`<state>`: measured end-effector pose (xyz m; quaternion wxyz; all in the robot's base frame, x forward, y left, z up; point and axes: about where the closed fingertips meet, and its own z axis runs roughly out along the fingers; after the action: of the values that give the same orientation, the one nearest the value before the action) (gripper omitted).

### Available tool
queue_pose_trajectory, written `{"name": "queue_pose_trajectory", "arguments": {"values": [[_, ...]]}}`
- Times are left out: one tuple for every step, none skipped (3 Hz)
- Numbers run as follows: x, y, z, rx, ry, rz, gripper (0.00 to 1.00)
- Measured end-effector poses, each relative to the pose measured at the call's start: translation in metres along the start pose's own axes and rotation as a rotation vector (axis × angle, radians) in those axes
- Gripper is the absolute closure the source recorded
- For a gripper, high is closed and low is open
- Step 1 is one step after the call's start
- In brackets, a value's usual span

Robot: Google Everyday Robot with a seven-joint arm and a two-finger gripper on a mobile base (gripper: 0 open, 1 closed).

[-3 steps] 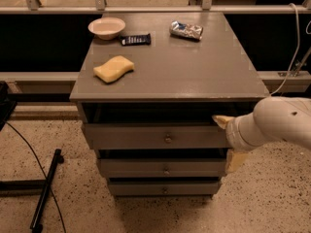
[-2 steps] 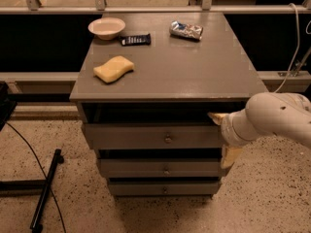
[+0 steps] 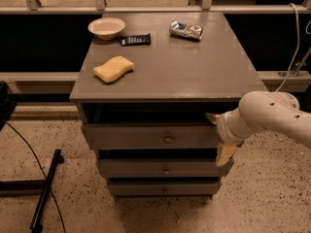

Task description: Open top drawer

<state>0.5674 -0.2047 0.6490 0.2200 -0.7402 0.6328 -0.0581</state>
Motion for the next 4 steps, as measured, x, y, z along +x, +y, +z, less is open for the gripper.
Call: {"name": "queue_pose_trajectory", "arguments": {"values": [[-0.001, -0.002, 0.005, -0.01, -0.01, 0.026, 0.15], [-0.002, -0.001, 0.002, -0.029, -0.029, 0.054, 0.38], [-0.002, 0.009, 0.001, -0.069, -0.045, 0.077, 0.48], [-0.001, 0.025, -0.01, -0.108, -0.075, 0.1, 0.46]]}}
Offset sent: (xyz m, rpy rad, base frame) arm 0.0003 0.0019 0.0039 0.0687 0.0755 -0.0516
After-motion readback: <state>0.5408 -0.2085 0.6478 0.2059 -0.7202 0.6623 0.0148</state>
